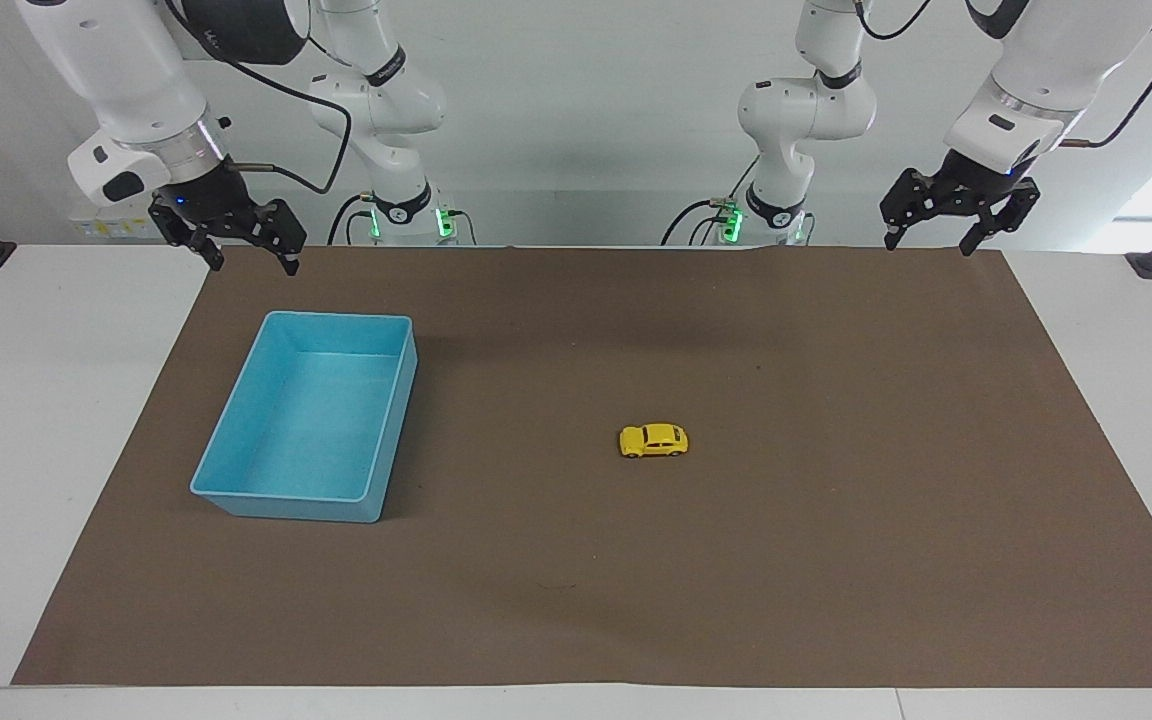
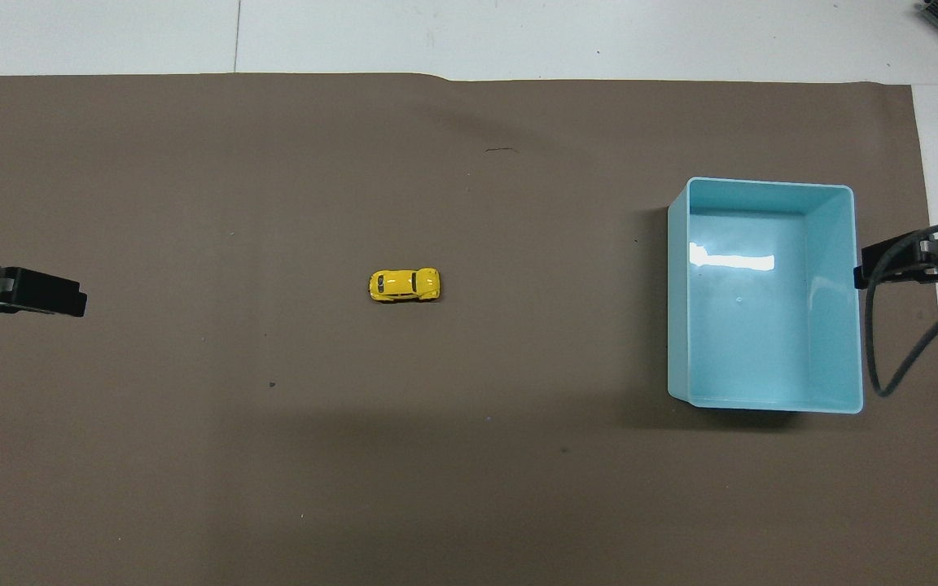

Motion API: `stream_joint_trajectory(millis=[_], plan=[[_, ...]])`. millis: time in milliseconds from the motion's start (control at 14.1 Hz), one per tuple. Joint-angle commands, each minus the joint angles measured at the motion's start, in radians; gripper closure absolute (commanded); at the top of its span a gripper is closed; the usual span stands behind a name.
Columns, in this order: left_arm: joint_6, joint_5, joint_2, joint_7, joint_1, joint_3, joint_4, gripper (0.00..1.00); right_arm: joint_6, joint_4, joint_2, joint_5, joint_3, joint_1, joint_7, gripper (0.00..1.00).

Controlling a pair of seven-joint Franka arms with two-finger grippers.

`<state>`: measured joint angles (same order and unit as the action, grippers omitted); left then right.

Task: Wind up and store yellow beetle car
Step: 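Move the left gripper over the yellow beetle car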

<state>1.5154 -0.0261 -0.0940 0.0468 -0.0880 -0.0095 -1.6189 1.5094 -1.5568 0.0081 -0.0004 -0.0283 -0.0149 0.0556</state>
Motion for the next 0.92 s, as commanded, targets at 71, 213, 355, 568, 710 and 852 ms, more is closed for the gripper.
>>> stream_joint_trajectory(millis=[71,213,355,568,710,852], plan=[[0.002,-0.017,0.0,-0.007,0.01,0.013,-0.005,0.0,-0.009,-0.006,-0.014,0.02,-0.002,0.0,-0.016,0.0],[0.011,-0.017,0.013,-0.01,0.014,0.016,-0.021,0.0,-0.009,-0.006,-0.014,0.02,-0.002,0.0,-0.016,0.0],[0.037,-0.017,0.016,-0.04,0.017,0.017,-0.056,0.0,-0.009,-0.006,-0.013,0.02,-0.002,-0.002,-0.016,0.0],[0.14,-0.017,0.034,-0.36,0.014,0.014,-0.064,0.0,-0.009,-0.006,-0.013,0.02,-0.002,-0.002,-0.016,0.0],[0.146,-0.02,0.045,-0.494,0.001,0.013,-0.065,0.0,-0.009,-0.006,-0.014,0.02,-0.002,-0.002,-0.016,0.0],[0.152,-0.047,0.053,-0.594,-0.007,0.013,-0.07,0.0,-0.009,-0.006,-0.013,0.02,-0.002,0.0,-0.016,0.0]])
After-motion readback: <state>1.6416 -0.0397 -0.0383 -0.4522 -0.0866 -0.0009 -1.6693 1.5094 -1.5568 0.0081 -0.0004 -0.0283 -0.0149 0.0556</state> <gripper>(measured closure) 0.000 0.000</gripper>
